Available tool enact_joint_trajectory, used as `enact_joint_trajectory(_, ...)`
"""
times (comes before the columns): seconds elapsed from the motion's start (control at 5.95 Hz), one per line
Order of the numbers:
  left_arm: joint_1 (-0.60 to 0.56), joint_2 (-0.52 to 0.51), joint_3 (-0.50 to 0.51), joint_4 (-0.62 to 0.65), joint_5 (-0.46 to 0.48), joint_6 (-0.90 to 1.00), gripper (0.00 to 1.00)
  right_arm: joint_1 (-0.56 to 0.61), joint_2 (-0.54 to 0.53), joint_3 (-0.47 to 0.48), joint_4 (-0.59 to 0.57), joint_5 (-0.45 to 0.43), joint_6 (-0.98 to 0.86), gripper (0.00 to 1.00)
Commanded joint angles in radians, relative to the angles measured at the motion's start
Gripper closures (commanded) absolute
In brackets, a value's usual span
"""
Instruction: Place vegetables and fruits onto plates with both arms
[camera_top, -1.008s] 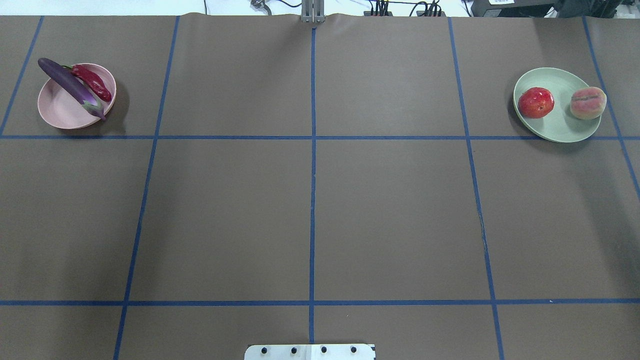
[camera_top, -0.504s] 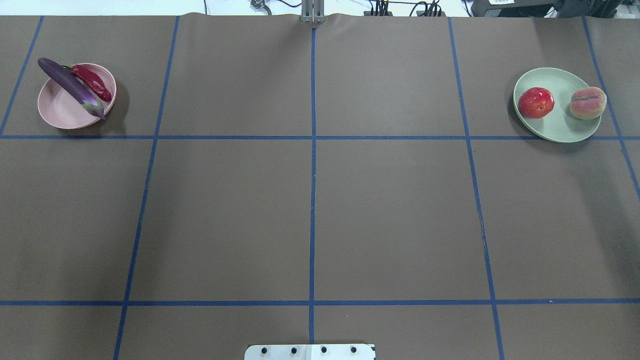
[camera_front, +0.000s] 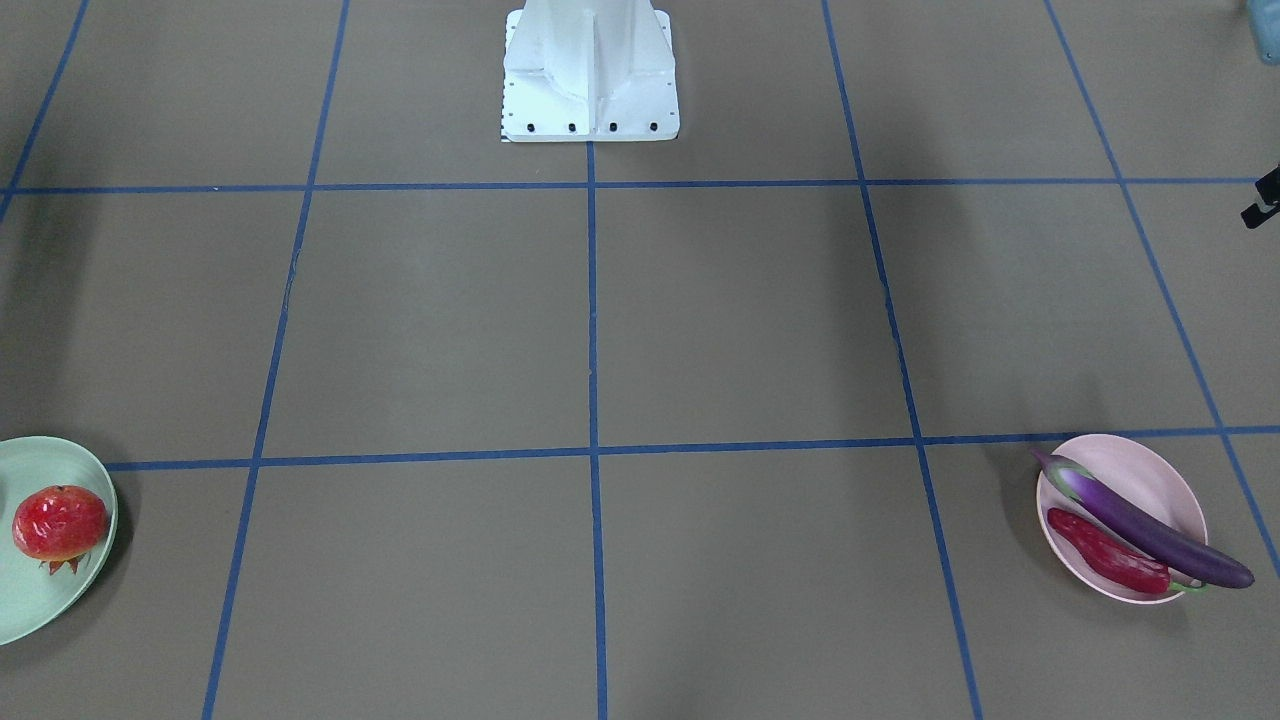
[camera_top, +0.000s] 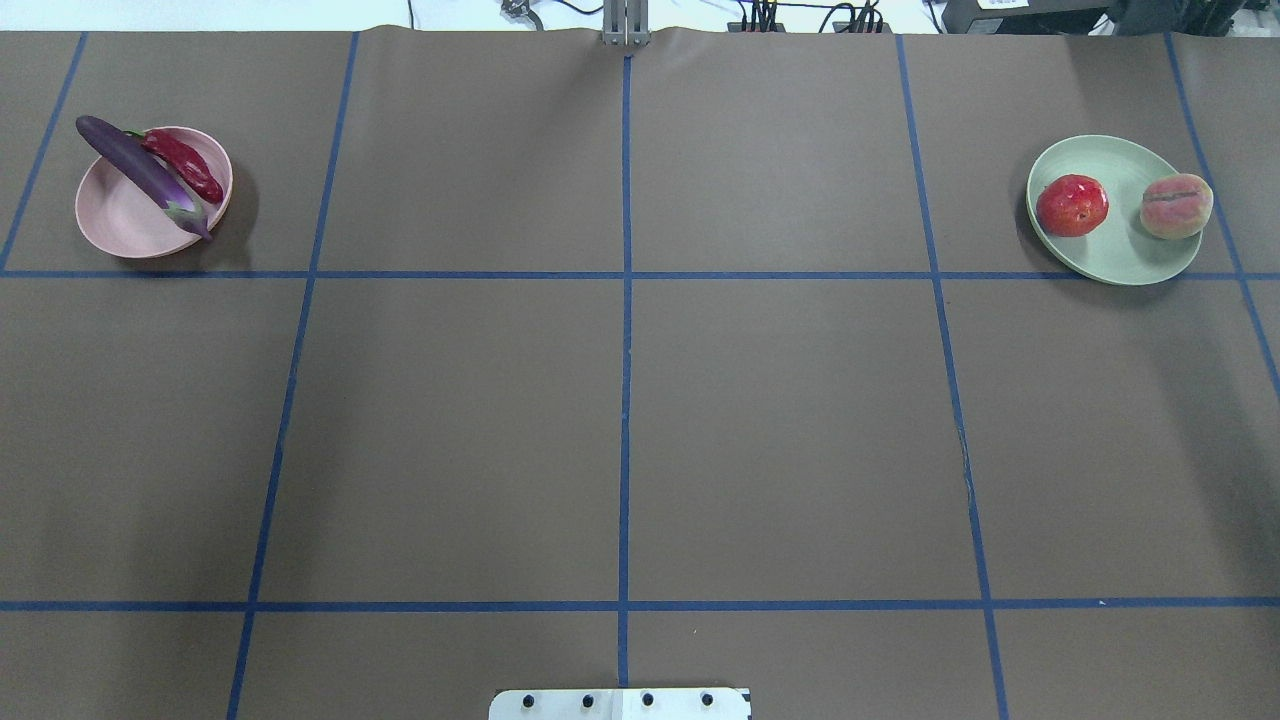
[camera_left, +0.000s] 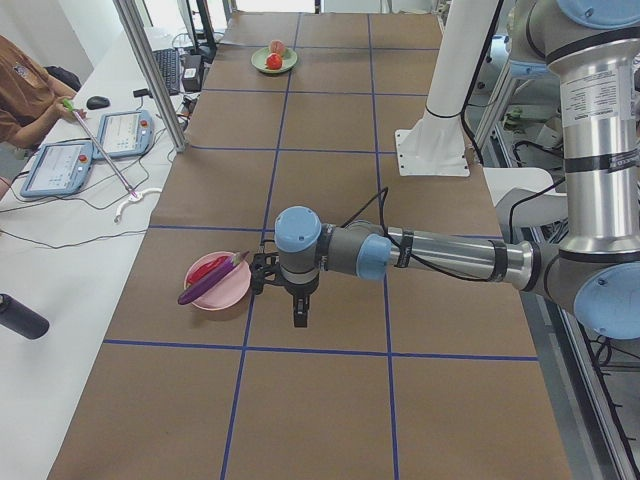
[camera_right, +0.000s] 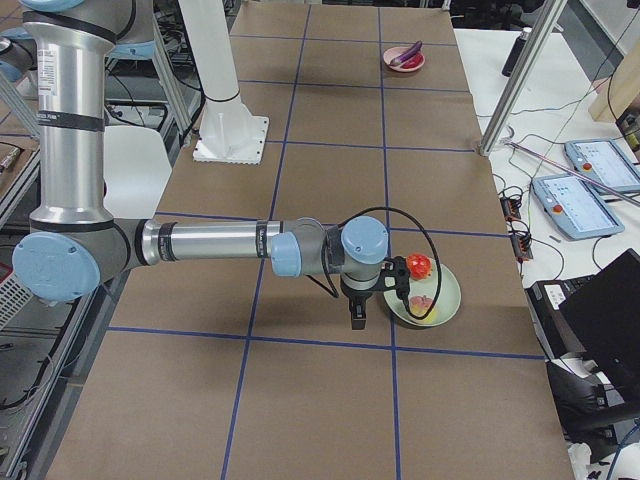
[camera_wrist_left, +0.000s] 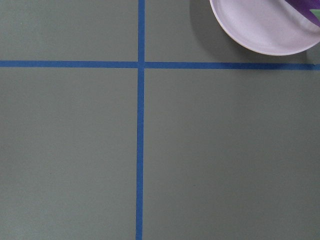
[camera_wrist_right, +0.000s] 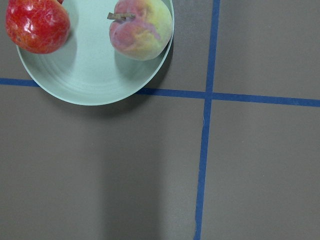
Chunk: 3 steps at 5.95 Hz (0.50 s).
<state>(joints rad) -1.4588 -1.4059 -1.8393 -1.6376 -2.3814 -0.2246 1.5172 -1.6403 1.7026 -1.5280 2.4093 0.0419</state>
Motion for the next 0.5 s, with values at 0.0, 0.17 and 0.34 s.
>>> enact_joint_trajectory(0.0,0.0,-0.001,-0.004,-0.007,-0.004,-0.002,0.0,-0.002,-0.001,0.0,-0.001,-0.006,0.001,0.0)
enact_joint_trajectory(0.17,0.001,-0.001,-0.003,-0.007,-0.01,-0.002,0.0,-0.003,-0.001,0.0,-0.001,-0.007,0.001,0.0)
enact_joint_trajectory(0.34,0.001,-0.001,-0.003,-0.007,-0.012,-0.002,0.0,-0.009,0.0,0.0,-0.003,-0.009,0.001,0.0)
